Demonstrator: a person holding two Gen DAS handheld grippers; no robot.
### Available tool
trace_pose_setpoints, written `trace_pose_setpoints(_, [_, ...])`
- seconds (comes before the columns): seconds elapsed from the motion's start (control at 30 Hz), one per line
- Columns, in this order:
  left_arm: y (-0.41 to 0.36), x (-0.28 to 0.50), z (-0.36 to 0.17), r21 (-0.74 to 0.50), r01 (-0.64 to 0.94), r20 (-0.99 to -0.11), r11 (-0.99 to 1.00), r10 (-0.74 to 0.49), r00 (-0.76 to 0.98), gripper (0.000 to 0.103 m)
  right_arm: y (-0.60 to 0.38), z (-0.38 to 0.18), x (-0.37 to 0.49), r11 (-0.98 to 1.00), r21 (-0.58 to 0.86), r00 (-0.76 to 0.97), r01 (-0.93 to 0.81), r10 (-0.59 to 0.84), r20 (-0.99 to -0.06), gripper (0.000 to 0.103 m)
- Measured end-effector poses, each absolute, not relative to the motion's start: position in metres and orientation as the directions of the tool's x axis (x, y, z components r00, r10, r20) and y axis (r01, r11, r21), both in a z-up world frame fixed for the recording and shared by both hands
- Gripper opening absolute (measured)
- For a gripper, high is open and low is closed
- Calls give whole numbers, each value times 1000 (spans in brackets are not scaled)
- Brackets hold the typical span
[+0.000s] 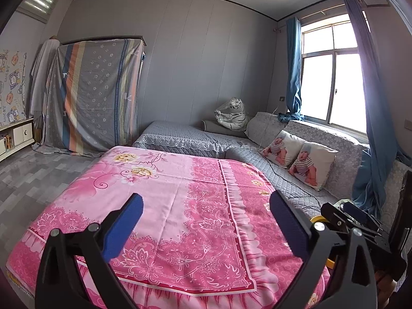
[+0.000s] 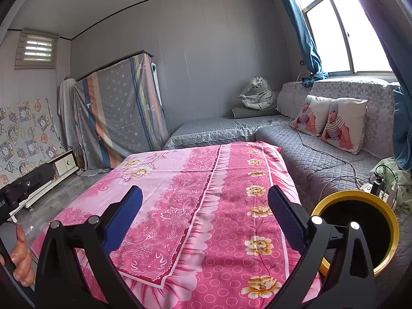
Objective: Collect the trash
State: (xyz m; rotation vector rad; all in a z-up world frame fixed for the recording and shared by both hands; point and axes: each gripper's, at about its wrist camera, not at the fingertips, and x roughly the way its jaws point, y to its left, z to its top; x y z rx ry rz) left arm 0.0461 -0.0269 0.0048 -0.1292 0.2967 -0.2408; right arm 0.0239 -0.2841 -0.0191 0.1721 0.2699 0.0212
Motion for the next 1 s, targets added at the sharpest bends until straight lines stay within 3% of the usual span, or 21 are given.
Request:
trace_pose_setpoints(0.5, [-18, 39, 17, -169, 164, -230, 972, -201, 952, 95, -288, -11, 15, 985, 170, 982, 38, -5, -190, 95])
trace_pose_setpoints(1.0, [-19, 42, 15, -177, 161, -241, 971, -202, 949, 95, -289, -12, 23, 982, 188, 972, 24, 21, -236, 95])
